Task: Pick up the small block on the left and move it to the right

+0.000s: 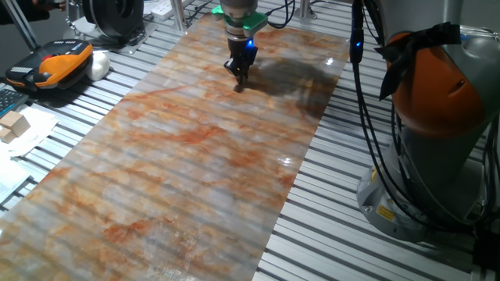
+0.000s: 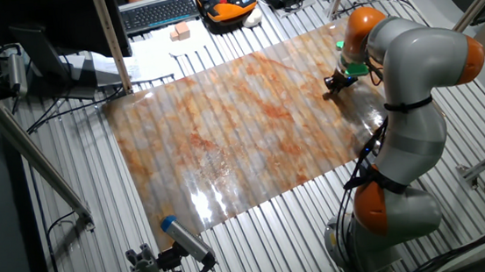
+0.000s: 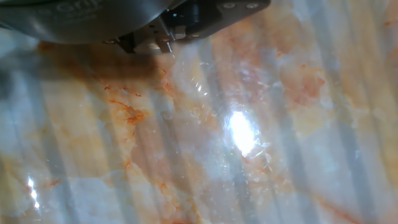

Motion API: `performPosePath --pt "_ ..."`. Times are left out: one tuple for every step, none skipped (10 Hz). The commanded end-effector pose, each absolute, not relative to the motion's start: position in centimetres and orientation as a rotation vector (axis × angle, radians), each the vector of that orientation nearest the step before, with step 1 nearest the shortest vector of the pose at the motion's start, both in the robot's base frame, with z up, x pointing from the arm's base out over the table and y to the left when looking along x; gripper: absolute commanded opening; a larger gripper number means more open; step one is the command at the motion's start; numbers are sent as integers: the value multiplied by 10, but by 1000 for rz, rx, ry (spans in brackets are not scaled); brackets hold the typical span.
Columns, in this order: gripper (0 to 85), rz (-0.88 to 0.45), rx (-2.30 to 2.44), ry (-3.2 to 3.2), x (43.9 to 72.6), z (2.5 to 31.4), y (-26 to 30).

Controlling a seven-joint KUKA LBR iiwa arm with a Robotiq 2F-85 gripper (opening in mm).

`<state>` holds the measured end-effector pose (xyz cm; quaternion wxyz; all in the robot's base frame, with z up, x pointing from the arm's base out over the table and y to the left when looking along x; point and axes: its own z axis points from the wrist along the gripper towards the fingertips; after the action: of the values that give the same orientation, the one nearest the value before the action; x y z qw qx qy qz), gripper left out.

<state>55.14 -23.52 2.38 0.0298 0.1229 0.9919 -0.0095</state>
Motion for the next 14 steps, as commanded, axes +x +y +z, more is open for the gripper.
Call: performPosePath --pt "0 -20 375 3061 550 20 -231" --pt "0 2 379 3063 550 21 -230" --pt "0 2 379 3063 550 21 -230" --pt "0 3 379 3066 549 24 -231" --pt "0 1 373 3071 549 28 -232" --pt "0 3 367 3079 548 32 -234" --pt "0 6 360 3081 548 33 -235" --pt "0 6 360 3081 548 32 -235" --pt "0 8 360 3081 548 33 -235" --pt "0 6 357 3081 548 33 -235" --pt "0 6 355 3082 549 34 -234" --pt "0 11 353 3084 549 36 -233" --pt "0 13 353 3085 548 40 -233" --pt "0 17 351 3090 548 43 -232"
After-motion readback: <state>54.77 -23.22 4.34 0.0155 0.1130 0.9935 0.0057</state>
